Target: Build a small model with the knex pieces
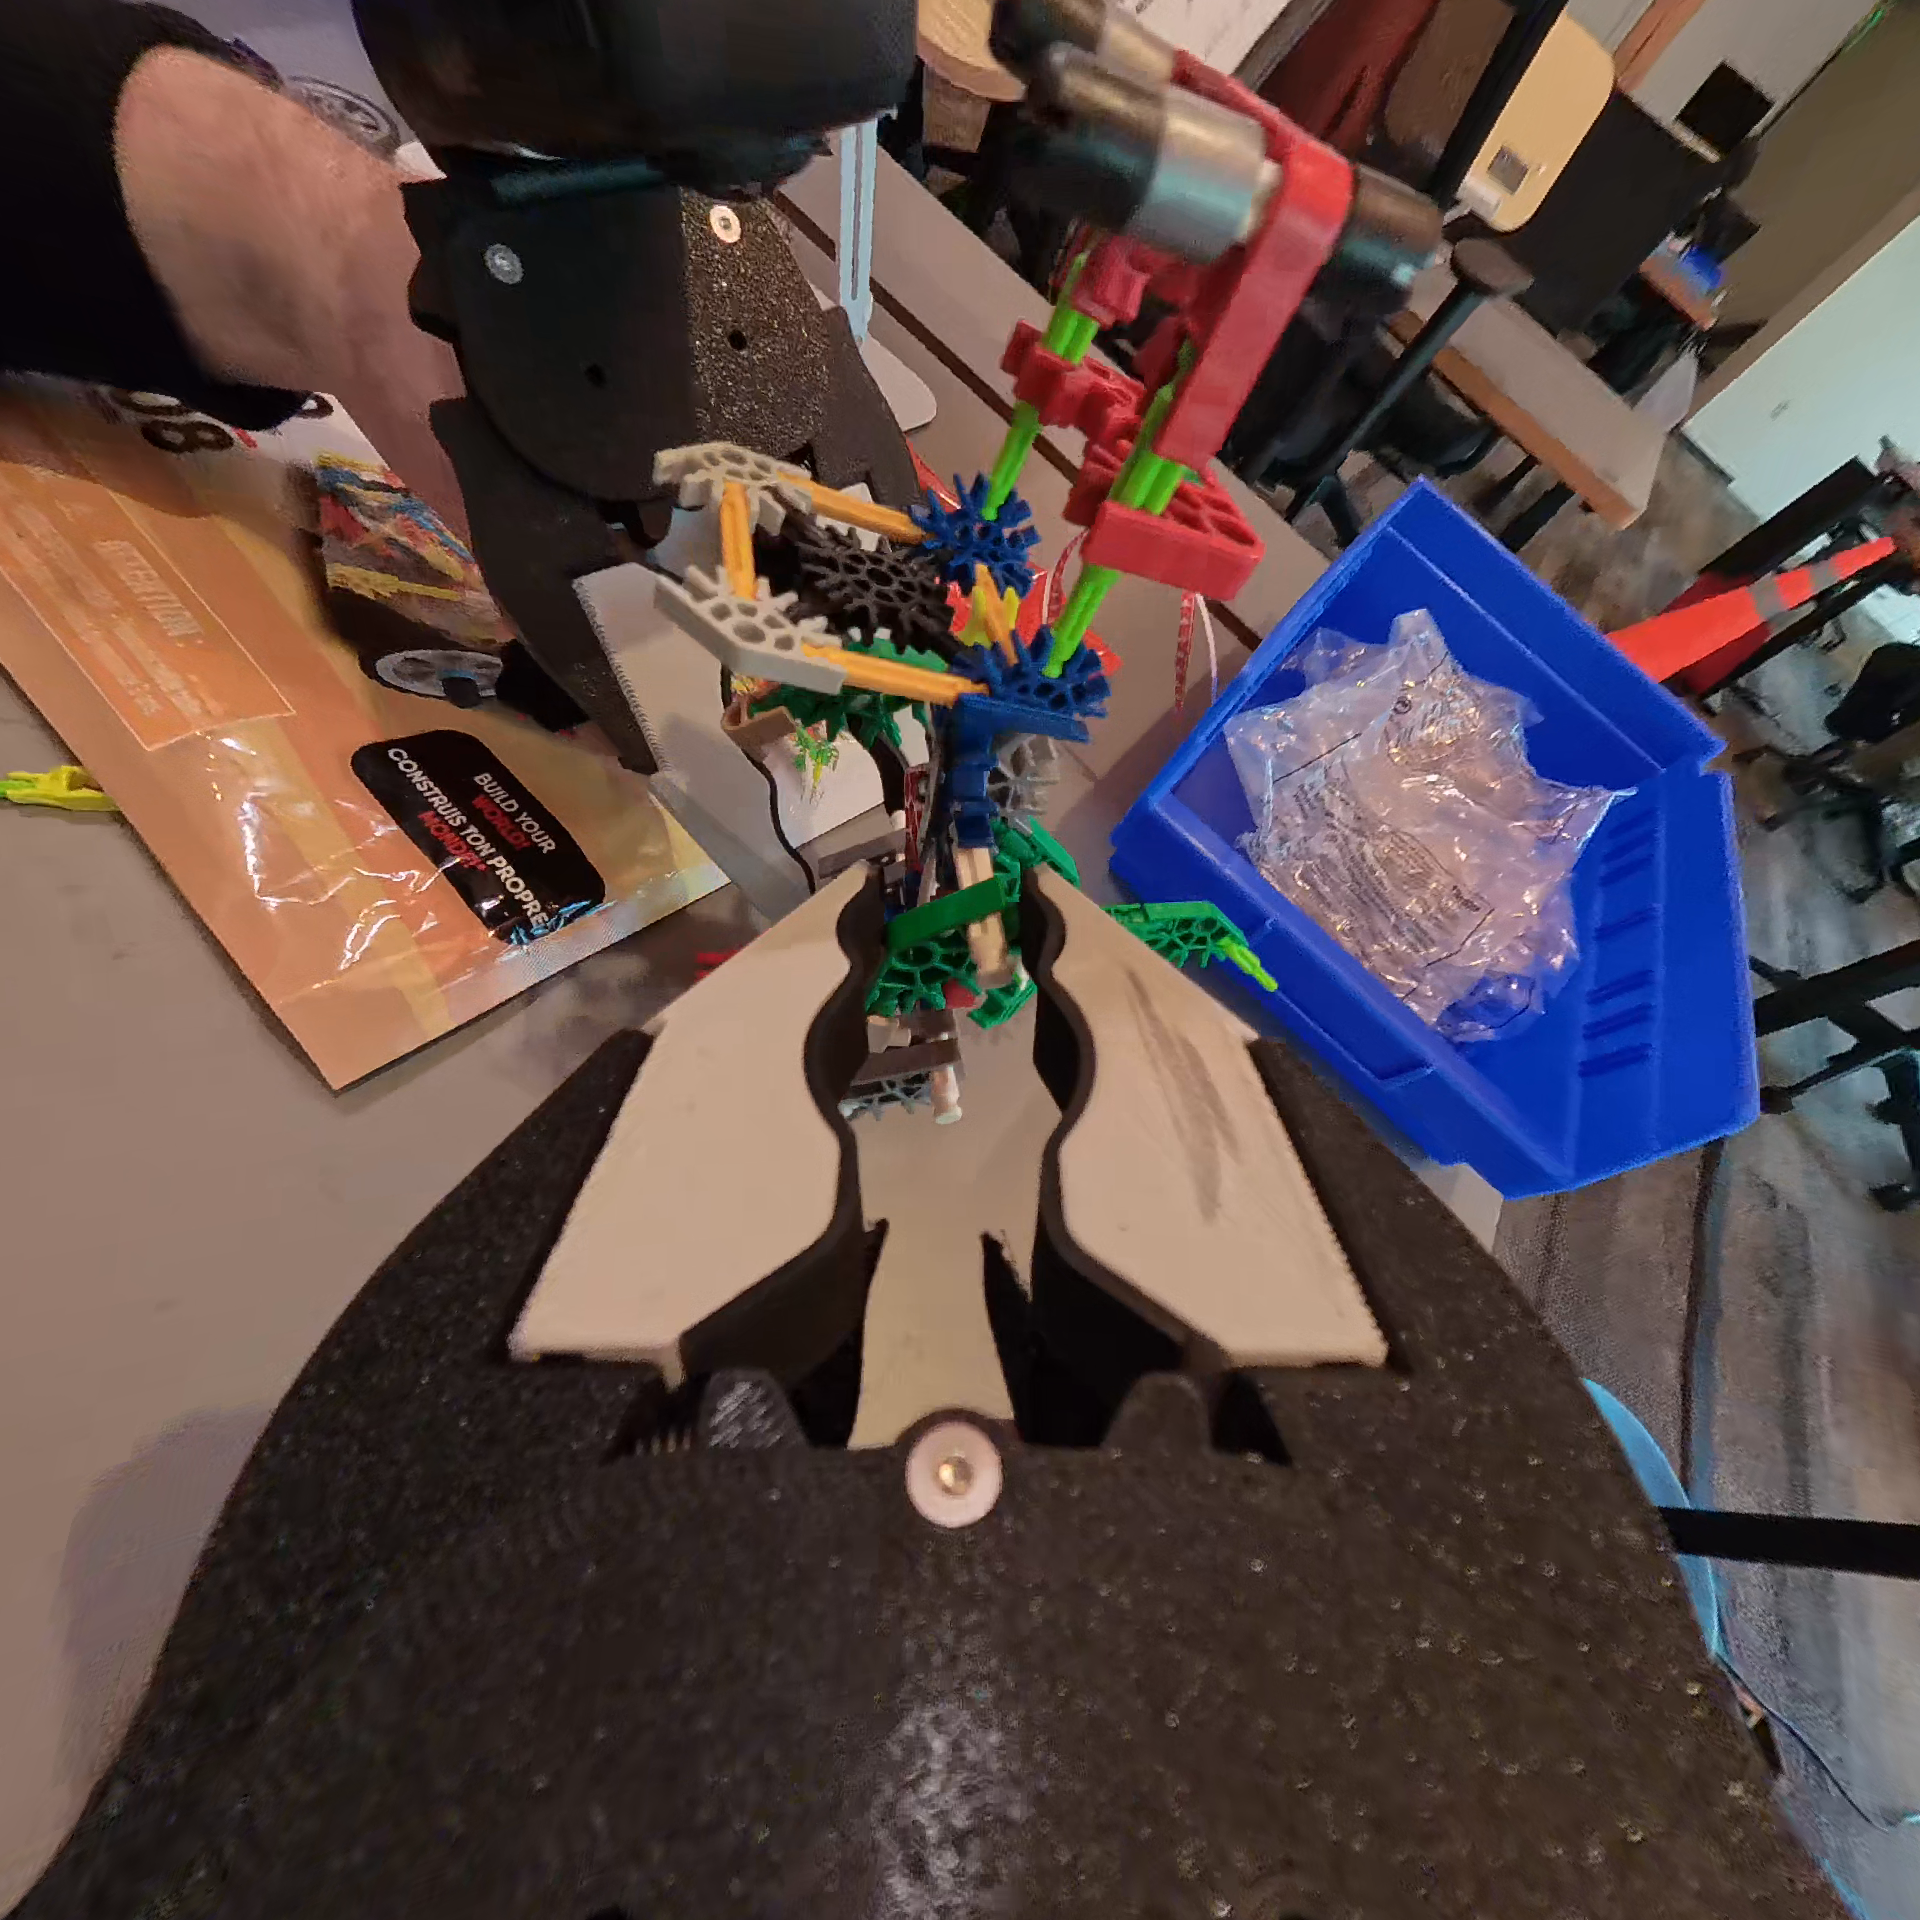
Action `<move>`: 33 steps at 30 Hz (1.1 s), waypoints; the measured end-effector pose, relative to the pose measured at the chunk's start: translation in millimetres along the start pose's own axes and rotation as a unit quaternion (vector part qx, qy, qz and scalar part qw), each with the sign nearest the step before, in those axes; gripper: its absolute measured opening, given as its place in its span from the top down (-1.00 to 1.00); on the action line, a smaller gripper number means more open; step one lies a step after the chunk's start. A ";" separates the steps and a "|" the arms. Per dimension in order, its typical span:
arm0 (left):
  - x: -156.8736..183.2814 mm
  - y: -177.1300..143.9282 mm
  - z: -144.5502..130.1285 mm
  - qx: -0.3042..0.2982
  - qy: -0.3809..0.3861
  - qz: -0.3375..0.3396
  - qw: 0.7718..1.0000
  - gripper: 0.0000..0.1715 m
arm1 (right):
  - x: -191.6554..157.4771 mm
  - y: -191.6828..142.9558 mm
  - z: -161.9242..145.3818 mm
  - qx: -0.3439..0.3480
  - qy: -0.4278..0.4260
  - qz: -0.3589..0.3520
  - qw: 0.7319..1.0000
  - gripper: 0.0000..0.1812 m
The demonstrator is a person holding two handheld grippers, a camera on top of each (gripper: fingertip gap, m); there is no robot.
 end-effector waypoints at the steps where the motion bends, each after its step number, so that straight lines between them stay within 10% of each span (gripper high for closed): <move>1: 0.2 0.4 0.0 0.002 -0.002 0.001 1.000 0.60 | -0.9 -0.5 -0.7 0.004 -0.002 -0.002 1.000 0.73; 33: 12.6 8.6 -1.6 -0.007 -0.006 -0.001 1.000 0.84 | -15.4 -12.6 -45.4 -0.042 0.177 0.006 0.983 0.49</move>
Point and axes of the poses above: each gripper's, where its closed fingertips meet, y out along the fingers, z out of its top, x = y × z across the jaws, the point moved 10 cm from there along -y, back along the fingers, and after that the axes turned 6 degrees about x, right-handed, at the moved point
